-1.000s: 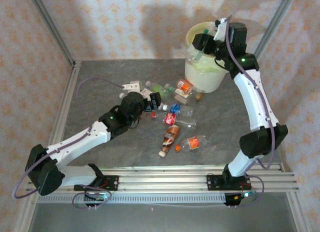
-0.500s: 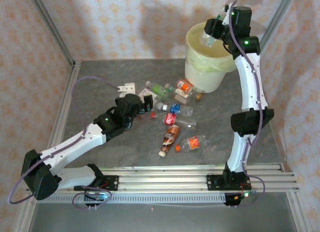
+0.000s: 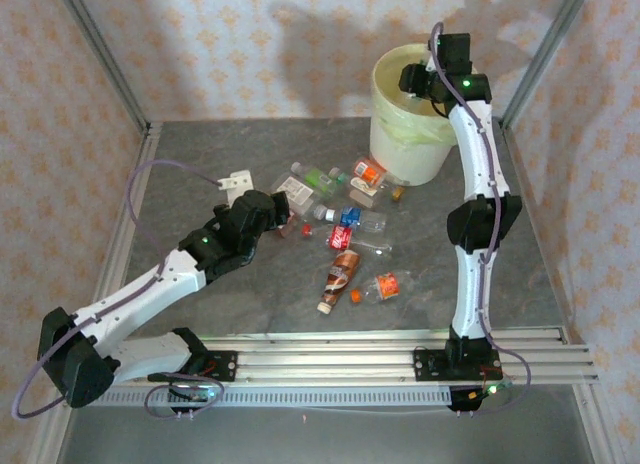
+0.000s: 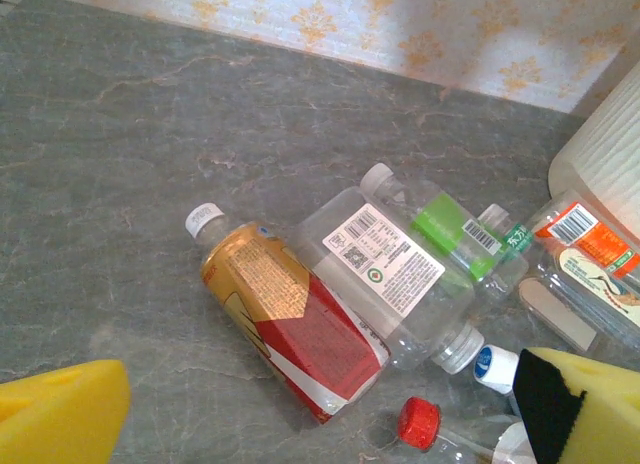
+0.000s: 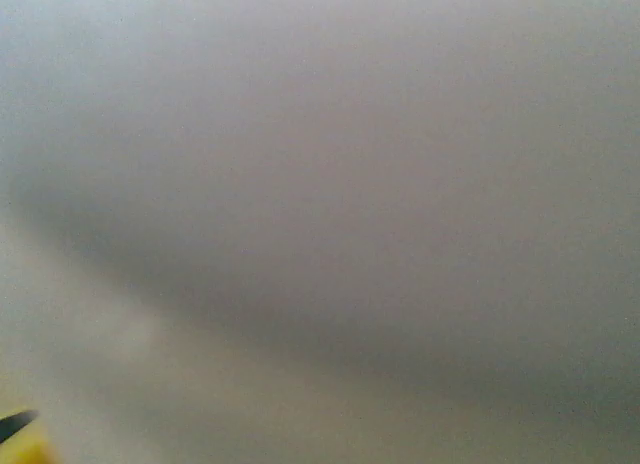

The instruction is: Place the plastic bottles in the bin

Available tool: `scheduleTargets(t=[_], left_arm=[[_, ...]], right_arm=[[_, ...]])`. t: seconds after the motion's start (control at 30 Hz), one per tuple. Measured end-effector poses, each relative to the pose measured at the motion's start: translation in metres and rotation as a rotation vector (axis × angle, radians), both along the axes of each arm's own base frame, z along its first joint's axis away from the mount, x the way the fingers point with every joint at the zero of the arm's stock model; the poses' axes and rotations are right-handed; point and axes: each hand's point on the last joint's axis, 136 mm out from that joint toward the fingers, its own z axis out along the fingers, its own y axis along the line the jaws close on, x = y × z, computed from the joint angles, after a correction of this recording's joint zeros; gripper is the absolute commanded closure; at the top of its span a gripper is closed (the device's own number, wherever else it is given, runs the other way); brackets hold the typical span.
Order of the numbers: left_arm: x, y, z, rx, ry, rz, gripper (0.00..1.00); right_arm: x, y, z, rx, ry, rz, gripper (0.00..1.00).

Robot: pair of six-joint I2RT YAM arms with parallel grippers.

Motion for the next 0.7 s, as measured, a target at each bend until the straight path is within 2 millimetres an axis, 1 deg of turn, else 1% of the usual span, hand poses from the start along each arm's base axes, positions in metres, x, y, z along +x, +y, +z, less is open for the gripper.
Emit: scheduleTargets(t=[0.07,0.1,0.17,0.23,0.33,0.43,0.6,0.7], left_arm=[[0.001,-0.001,-0.003,0.007,0.008,0.000,0.00],[0.002,-0.001,-0.006,0.011,0.014,0.000,0.00],[0.002,-0.001,-0.010,0.021,0.027,0.003,0.00],[0.003,0.000,-0.014,0.033,0.035,0.012,0.00],[0.003,0.001,-0.015,0.043,0.038,0.019,0.00],[0.003,0.002,-0.014,0.045,0.035,0.023,0.00],[0.004,0.002,-0.015,0.033,0.034,0.036,0.00],[0.004,0.003,-0.015,0.026,0.033,0.044,0.00]], right_arm=[[0.001,-0.001,-0.004,-0.011,0.009,-0.003,0.54],[0.001,-0.002,-0.005,-0.017,0.010,-0.005,0.46],[0.002,-0.004,-0.007,-0.025,0.012,-0.014,0.35],[0.002,-0.007,-0.008,-0.034,0.013,-0.027,0.28],[0.003,-0.011,-0.009,-0.043,0.013,-0.048,0.20],[0.004,-0.014,-0.008,-0.047,0.011,-0.067,0.16],[0.003,-0.015,-0.007,-0.049,0.009,-0.075,0.13],[0.001,-0.015,-0.001,-0.047,0.000,-0.075,0.11]])
